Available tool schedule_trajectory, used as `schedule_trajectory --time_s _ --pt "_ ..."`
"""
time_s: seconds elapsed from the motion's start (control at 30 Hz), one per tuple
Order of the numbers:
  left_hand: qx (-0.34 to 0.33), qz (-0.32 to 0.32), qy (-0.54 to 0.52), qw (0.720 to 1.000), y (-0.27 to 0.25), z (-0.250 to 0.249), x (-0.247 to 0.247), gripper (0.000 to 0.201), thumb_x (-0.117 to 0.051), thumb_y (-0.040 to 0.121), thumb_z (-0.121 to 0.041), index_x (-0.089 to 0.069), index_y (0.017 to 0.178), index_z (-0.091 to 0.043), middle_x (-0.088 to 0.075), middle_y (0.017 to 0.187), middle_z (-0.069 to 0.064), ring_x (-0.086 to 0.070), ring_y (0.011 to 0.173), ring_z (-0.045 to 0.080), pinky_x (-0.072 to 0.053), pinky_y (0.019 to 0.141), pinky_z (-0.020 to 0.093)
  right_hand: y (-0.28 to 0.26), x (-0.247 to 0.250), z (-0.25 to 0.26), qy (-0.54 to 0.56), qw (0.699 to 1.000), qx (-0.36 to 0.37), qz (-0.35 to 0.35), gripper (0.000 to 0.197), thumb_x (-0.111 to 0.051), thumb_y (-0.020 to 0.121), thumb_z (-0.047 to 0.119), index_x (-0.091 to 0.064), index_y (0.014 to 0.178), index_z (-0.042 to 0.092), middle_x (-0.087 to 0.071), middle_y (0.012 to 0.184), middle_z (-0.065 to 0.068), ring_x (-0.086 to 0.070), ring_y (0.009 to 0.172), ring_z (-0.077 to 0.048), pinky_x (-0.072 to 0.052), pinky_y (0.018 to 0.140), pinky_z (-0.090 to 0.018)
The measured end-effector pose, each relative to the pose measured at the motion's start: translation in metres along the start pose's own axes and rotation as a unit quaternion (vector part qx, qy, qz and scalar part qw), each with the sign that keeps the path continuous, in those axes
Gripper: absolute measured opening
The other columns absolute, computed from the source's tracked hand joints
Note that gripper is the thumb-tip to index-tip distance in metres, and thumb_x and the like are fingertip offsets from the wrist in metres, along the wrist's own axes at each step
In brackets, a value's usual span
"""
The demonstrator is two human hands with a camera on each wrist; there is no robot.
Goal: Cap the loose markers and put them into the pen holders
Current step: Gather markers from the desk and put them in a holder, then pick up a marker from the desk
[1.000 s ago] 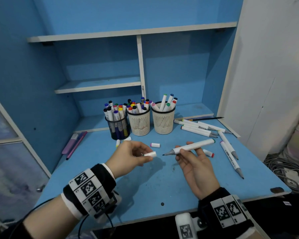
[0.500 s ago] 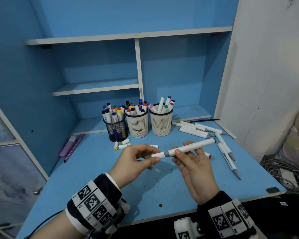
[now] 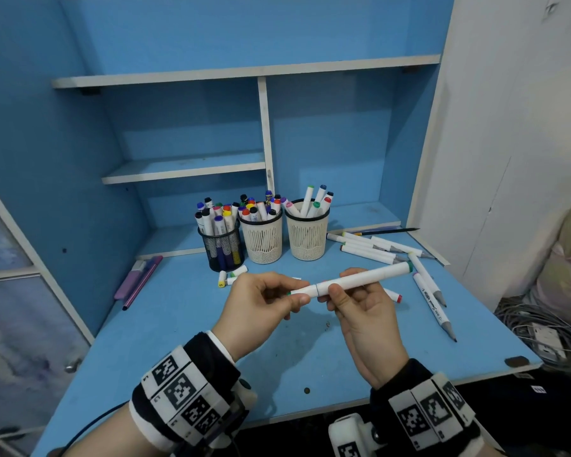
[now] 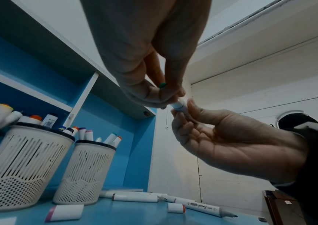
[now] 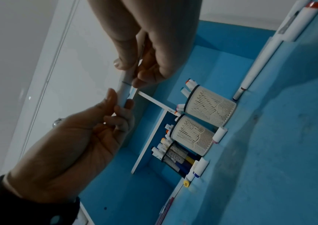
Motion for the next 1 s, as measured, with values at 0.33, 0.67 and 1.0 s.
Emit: schedule_trajectory --time_s 0.33,0.67,1.0 --pt "-0.024 0.026 0.015 0.999 0.011 -0.031 -0.005 0.02 -0.078 0.072 -0.014 -0.073 0.082 -0.03 -0.072 0.08 0.0 -0.065 0.076 0.016 -0.054 0.073 0.036 0.009 -0.018 0.055 -0.1 0.989 0.049 0.095 0.039 -0.074 0.07 0.035 -0.064 0.102 0.016 -0.073 0.086 -0.005 -0.067 0.089 -0.018 -0.052 0.082 -0.025" --pt "-0.121 0.051 0.012 0.991 0.032 -0.111 0.002 0.03 -0.073 0.067 -0.021 -0.069 0.096 -0.022 -0.066 0.079 0.007 -0.06 0.071 0.009 -0.051 0.064 0.022 0.016 -0.011 0.074 -0.476 0.851 0.083 0.206 0.027 -0.071 0.082 0.023 -0.068 0.108 0.029 -0.057 0.071 0.003 -0.049 0.068 -0.007 -0.04 0.065 -0.019" --pt "-0.114 0.019 0.089 0.989 0.056 -0.12 0.019 0.016 -0.078 0.065 -0.022 -0.075 0.079 -0.017 -0.075 0.079 0.004 -0.072 0.079 0.019 -0.057 0.079 0.028 0.027 0.005 0.091 -0.514 0.833 0.069 0.192 0.021 -0.07 0.083 0.022 -0.065 0.094 0.039 -0.064 0.073 0.007 -0.056 0.068 -0.003 -0.041 0.065 -0.013"
Point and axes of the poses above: each hand's wrist, its own y-axis towards the middle knuckle, its own x-axis out of the back of the hand, z = x × y, the point moved 6 cm from there along y, towards the middle knuckle
